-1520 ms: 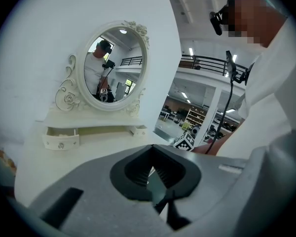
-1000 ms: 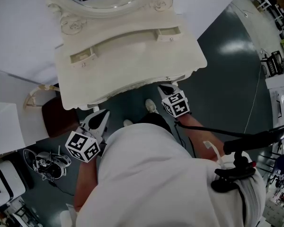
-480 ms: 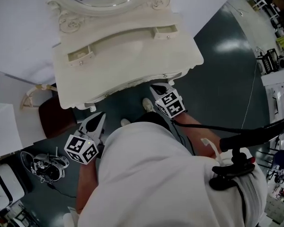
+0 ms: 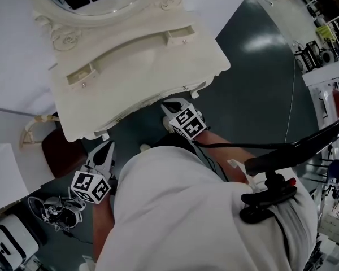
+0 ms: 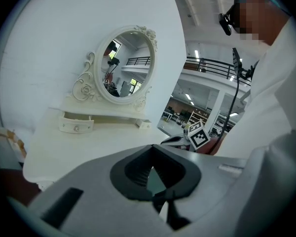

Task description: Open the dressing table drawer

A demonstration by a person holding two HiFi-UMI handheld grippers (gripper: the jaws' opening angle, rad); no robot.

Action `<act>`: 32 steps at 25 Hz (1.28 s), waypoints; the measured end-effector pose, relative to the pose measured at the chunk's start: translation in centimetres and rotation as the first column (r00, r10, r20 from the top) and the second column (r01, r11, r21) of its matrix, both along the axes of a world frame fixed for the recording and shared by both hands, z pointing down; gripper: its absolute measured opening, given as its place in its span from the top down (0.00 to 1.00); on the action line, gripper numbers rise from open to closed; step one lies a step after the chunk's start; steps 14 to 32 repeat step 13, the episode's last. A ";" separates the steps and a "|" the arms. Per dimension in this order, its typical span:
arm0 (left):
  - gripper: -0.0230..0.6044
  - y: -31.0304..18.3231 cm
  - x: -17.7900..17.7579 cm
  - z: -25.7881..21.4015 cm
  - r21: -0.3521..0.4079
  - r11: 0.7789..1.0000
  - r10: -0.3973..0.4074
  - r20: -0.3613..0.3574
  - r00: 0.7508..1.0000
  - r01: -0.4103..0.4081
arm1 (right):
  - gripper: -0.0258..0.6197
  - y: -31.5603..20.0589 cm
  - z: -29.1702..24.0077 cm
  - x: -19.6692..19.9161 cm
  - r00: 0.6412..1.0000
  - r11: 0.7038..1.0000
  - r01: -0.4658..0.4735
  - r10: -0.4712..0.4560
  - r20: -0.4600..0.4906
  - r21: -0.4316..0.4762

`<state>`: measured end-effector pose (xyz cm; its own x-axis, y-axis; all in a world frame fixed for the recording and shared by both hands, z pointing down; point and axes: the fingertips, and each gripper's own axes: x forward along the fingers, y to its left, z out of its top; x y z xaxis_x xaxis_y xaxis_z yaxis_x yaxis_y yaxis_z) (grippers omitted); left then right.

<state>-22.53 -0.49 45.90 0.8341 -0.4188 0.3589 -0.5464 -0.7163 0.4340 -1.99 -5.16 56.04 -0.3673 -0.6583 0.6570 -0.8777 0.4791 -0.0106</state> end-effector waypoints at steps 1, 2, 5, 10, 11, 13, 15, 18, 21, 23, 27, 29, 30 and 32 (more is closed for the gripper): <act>0.97 -0.1 0.0 0.1 -0.001 1.000 0.003 0.002 1.000 -0.003 | 0.96 -0.1 0.1 -0.1 1.000 1.000 -0.001 0.001 0.002 0.000; 0.97 -0.2 0.0 0.2 -0.001 1.000 0.006 0.005 1.000 -0.006 | 0.96 -0.3 0.1 -0.2 1.000 1.000 -0.002 0.002 0.005 0.001; 0.97 -0.7 0.0 0.2 -0.004 1.000 0.012 0.007 1.000 -0.012 | 0.96 -0.6 0.3 -0.2 1.000 1.000 -0.008 0.008 0.010 -0.001; 0.97 -1.6 0.0 0.2 -0.011 1.000 0.016 0.012 1.000 -0.016 | 0.96 -1.2 0.4 0.1 1.000 1.000 -0.016 0.016 0.010 -0.011; 0.97 -1.8 0.0 0.3 -0.013 1.000 0.016 0.014 1.000 -0.016 | 0.96 -1.4 0.4 0.1 1.000 1.000 -0.016 0.016 0.010 -0.012; 0.97 -2.1 0.0 0.3 -0.018 1.000 0.016 0.018 1.000 -0.016 | 0.96 -1.8 0.3 0.1 1.000 1.000 -0.017 0.017 0.012 -0.015; 0.97 -2.1 0.0 0.3 -0.018 1.000 0.016 0.018 1.000 -0.016 | 0.96 -1.8 0.3 0.1 1.000 1.000 -0.017 0.017 0.012 -0.015; 0.97 -2.1 0.0 0.3 -0.018 1.000 0.016 0.018 1.000 -0.016 | 0.96 -1.8 0.3 0.1 1.000 1.000 -0.017 0.017 0.012 -0.015; 0.97 -2.1 0.0 0.3 -0.018 1.000 0.016 0.018 1.000 -0.016 | 0.96 -1.8 0.3 0.1 1.000 1.000 -0.017 0.017 0.012 -0.015; 0.97 -2.1 0.0 0.3 -0.018 1.000 0.016 0.018 1.000 -0.016 | 0.96 -1.8 0.3 0.1 1.000 1.000 -0.017 0.017 0.012 -0.015; 0.97 -2.1 0.0 0.3 -0.018 1.000 0.016 0.018 1.000 -0.016 | 0.96 -1.8 0.3 0.1 1.000 1.000 -0.017 0.017 0.012 -0.015; 0.97 -2.1 0.0 0.3 -0.018 1.000 0.016 0.018 1.000 -0.016 | 0.96 -1.8 0.3 0.1 1.000 1.000 -0.017 0.017 0.012 -0.015; 0.97 -2.1 0.0 0.3 -0.018 1.000 0.016 0.018 1.000 -0.016 | 0.96 -1.8 0.3 0.1 1.000 1.000 -0.017 0.017 0.012 -0.015; 0.97 -2.1 0.0 0.3 -0.018 1.000 0.016 0.018 1.000 -0.016 | 0.96 -1.8 0.3 0.1 1.000 1.000 -0.017 0.017 0.012 -0.015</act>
